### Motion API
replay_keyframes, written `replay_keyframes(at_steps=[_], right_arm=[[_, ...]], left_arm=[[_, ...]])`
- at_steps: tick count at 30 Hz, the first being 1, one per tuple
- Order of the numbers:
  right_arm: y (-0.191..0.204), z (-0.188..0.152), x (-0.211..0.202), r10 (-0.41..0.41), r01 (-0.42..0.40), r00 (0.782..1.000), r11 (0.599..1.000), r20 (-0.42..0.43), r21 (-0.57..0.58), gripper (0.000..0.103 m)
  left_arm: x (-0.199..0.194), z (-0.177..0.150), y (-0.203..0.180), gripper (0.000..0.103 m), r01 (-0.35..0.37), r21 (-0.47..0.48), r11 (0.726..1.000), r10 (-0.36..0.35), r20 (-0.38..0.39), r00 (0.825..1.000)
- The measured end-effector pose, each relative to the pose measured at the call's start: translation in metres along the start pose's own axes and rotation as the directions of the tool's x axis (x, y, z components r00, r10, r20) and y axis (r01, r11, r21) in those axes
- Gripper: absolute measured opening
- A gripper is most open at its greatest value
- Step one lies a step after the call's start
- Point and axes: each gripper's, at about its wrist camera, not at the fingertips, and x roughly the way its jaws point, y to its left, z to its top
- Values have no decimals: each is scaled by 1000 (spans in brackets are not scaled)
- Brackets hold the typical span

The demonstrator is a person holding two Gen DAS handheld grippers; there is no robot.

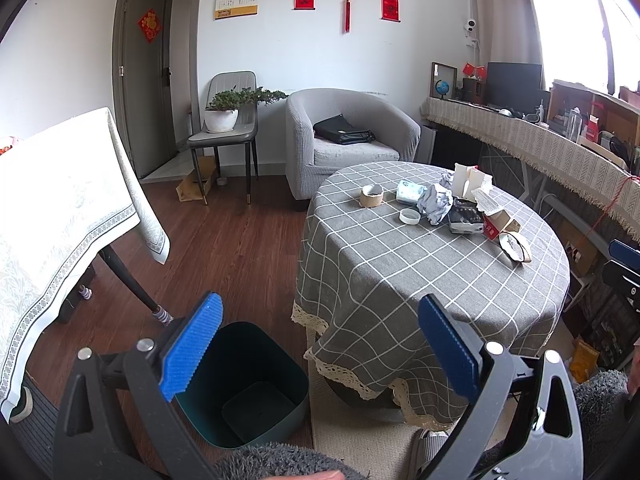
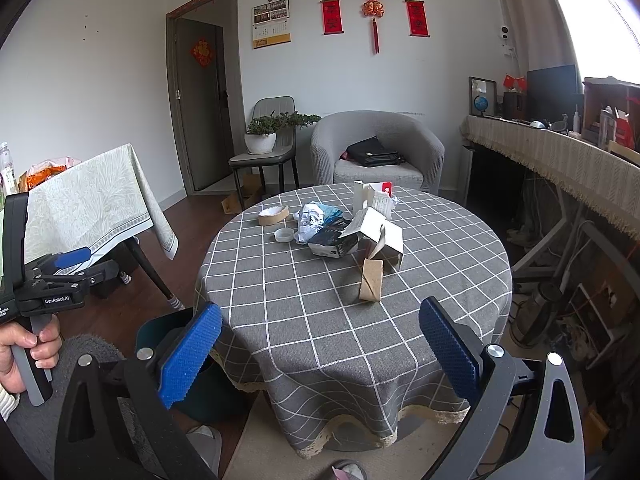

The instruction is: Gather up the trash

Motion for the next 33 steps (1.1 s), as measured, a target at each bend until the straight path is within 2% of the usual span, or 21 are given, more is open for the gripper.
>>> replay_keyframes(at_steps=[33], right_arm=[[3,-1,1,-3,3,1000,1000,-2,-6,100]], left_arm=[[0,-1,-1,100,2,1,1000,-2,-2,1000]])
